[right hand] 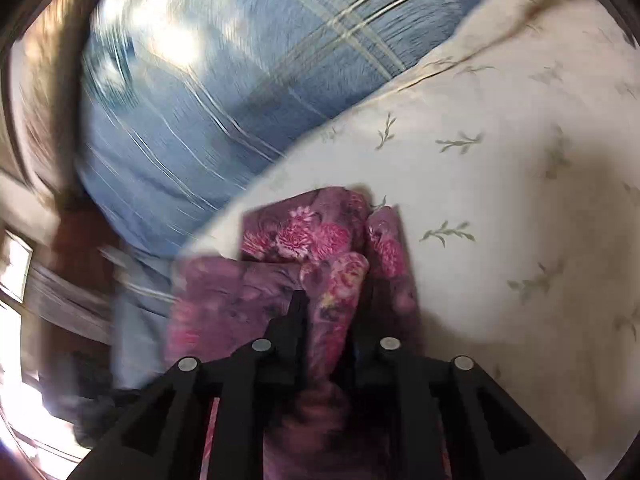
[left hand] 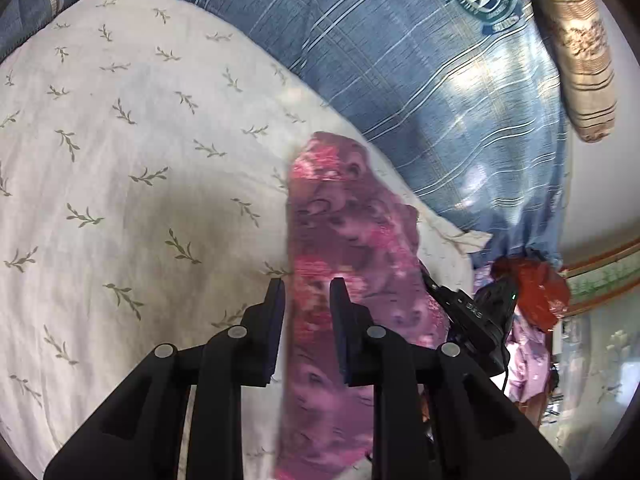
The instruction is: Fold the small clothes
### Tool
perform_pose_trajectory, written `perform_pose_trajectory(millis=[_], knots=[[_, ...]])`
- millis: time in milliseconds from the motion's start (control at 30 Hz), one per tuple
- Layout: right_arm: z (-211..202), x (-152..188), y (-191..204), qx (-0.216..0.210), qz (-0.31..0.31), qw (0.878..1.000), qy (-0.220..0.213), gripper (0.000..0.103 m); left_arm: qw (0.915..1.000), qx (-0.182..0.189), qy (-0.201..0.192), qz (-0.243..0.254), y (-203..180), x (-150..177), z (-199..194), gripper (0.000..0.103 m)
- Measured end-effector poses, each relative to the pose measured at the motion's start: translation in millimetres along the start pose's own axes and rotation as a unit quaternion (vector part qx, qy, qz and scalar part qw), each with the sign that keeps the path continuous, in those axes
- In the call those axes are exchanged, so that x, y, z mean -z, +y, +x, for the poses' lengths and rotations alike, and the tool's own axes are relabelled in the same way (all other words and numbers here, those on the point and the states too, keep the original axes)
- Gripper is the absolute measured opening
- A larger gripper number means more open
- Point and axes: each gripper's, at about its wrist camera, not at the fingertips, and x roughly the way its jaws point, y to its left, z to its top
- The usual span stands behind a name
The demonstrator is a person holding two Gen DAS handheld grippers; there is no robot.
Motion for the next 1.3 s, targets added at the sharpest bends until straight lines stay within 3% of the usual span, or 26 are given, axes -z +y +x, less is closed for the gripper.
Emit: perform_pose_trajectory(millis=[133,167,300,433,467,533,567,633,700,733,833,867,900,967,1033,1133,1233,1300], knots=[[-58.2,14.4,11.7,-0.01,-0.051,0.998,-0.026,0.058,0.9992,0.029,0.005,0.026,-21.8,13.6,-16.0,0.022],[-69.4,24.3,12.6,-0.012,-0.067,0.998,-0.019,0.062,0.9986,0.037,0.013,0.036,-28.3,23.2,-16.2,0.024],[-89.1,62.9,3.7,-0.001,-0.089,0.996,0.008,0.062,0.9968,0.049,0.031,0.055,-45.9,53.6,-7.5,0.037],[-90.4,95.6,-12.4,0.005,-0.083,0.996,0.012,0.062,0.9967,0.018,0.054,0.058,-45.7,74.6,6.2,0.04],[-90.4,102.0,-14.2,0.012,-0.091,0.996,0.015,0.05,0.9968,0.01,0.052,0.06,-45.2,76.8,5.6,0.04],[-87.5,115.2,-6.8,0.043,-0.133,0.99,0.029,0.018,0.9971,0.002,0.054,0.053,-42.3,77.9,0.8,0.04],[-94.8,121.9,1.0,0.054,-0.152,0.987,0.022,0.012,0.9975,0.012,0.059,0.038,-40.9,78.2,-4.3,0.04],[-121.2,132.2,16.9,0.018,-0.159,0.987,0.0,0.01,0.9976,0.022,0.055,0.035,-41.8,80.9,-14.1,0.04],[-139.6,143.6,22.0,-0.003,-0.161,0.987,-0.008,0.01,0.9978,0.009,0.041,0.052,-44.4,84.2,-20.9,0.044],[-141.0,148.6,18.5,0.002,-0.161,0.987,-0.005,0.01,0.9977,-0.004,0.036,0.057,-43.5,85.8,-20.9,0.049],[-109.1,157.9,-19.5,0.078,-0.138,0.986,0.05,0.011,0.9968,-0.035,0.059,0.041,-32.6,87.3,-0.5,0.05],[-109.7,156.3,-25.1,0.059,-0.125,0.989,0.043,0.011,0.9956,-0.043,0.078,0.026,-24.3,88.9,7.6,0.049],[-117.1,151.7,-26.1,0.041,-0.103,0.993,0.036,0.014,0.9949,-0.038,0.092,0.016,-19.4,90.1,10.6,0.048],[-133.2,142.6,-16.9,0.025,-0.096,0.995,0.018,0.031,0.9957,-0.012,0.091,0.013,-18.2,90.6,2.2,0.048],[-152.4,130.7,-0.7,0.015,-0.117,0.993,-0.026,0.036,0.9972,-0.001,0.065,0.037,-31.7,86.8,-13.4,0.048],[-163.9,111.3,32.7,-0.008,-0.166,0.983,-0.08,0.036,0.9954,0.03,0.031,0.085,-65.3,80.6,-30.2,0.051],[-140.5,96.7,56.0,-0.006,-0.2,0.976,-0.086,0.033,0.9915,0.014,0.02,0.128,-90.1,79.7,-18.8,0.054],[-112.9,93.9,57.2,0.02,-0.202,0.977,-0.073,0.032,0.9893,-0.013,0.024,0.143,-91.7,80.2,0.4,0.054]])
